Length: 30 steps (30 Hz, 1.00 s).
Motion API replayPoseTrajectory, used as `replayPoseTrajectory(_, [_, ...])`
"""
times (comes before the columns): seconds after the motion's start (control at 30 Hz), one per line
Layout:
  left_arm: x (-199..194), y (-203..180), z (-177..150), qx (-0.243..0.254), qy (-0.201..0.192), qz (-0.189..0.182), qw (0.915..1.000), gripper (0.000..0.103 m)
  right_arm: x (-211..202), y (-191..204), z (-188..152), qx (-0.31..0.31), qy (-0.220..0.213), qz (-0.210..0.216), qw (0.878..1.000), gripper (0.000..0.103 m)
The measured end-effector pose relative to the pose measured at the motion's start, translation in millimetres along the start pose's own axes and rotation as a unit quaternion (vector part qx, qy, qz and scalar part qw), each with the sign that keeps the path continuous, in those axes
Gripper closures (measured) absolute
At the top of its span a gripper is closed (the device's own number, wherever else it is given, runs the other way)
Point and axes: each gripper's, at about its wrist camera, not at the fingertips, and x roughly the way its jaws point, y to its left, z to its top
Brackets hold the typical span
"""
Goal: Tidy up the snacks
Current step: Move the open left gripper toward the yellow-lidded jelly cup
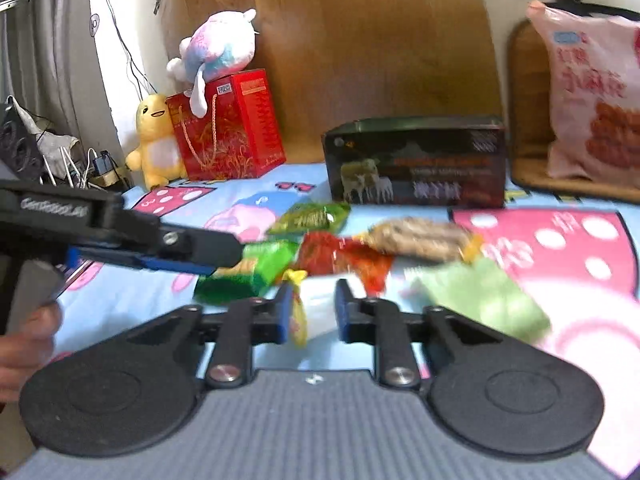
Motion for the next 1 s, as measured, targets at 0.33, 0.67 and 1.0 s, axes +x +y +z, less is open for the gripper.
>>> replayPoseTrajectory(0.33, [24, -42, -24, 0.080, 0.020, 0.061, 0.9947, 0.033, -23, -1, -37, 0.028, 0.015, -0.016, 0.999, 0.088])
replayPoseTrajectory(0.67, [31, -46, -28, 0.095, 0.029, 0.087, 0.9912, 0.032, -25, -4, -39, 0.038, 0.013, -0.009, 0.999, 0.087])
replayPoseTrajectory(1.0, [34, -43, -28, 0.092, 0.036, 0.092, 0.9909, 0.030, -25, -5, -39, 0.044, 0.012, -0.005, 0.999, 0.086])
